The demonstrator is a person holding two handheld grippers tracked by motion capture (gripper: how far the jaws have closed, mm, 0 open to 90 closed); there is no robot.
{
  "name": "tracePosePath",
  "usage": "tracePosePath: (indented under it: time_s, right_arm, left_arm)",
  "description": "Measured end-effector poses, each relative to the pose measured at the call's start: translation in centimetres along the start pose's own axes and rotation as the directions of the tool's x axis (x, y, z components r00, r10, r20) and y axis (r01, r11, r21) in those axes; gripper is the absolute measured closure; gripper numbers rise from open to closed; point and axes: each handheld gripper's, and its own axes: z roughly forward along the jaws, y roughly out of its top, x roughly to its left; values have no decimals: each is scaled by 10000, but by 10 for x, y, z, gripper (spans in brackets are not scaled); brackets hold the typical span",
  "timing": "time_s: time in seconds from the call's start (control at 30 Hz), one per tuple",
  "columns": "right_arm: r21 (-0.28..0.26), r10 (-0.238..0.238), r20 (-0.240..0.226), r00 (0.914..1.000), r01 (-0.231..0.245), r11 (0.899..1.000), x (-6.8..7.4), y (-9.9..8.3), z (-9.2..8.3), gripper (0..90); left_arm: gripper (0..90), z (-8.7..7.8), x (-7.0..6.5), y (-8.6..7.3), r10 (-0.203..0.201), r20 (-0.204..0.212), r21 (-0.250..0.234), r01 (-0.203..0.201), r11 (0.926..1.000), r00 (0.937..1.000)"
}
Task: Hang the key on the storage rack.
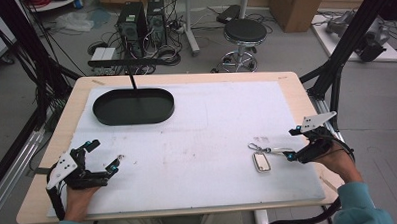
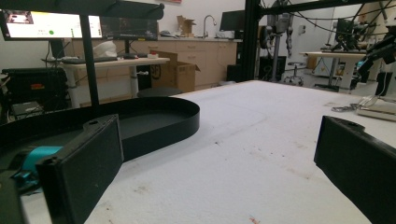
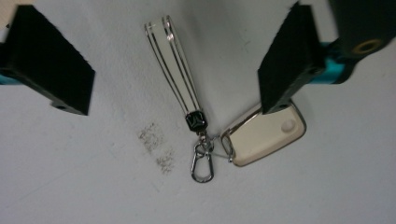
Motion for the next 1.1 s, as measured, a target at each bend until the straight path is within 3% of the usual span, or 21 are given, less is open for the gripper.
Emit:
tracePosePath:
  time_s: [0.03, 0.17, 0.27, 0.53, 1.1]
  right_arm:
    - [268, 14, -125, 9999, -11, 9996, -2, -1, 2, 165]
    - [536, 235, -232, 9995, -222, 9983, -7, -4, 5, 174]
    - [748, 244, -299, 9993, -221, 9970, -11, -5, 5, 233]
    - [1635, -3, -393, 9992, 67, 9865, -16, -13, 8, 321]
    - [2058, -201, -639, 9978, 329, 9780, -20, -16, 14, 501]
  left_arm:
    - [17, 0, 0, 0, -8, 0, -3, 8, 10000, 10000]
    - [17, 0, 0, 0, -10, -1, -2, 10, 10000, 10000]
    - [17, 0, 0, 0, -4, -1, -1, 4, 10000, 10000]
    - [17, 0, 0, 0, -27, -4, 4, 27, 10000, 10000]
    - [17, 0, 0, 0, -43, 8, 19, 43, 10000, 10000]
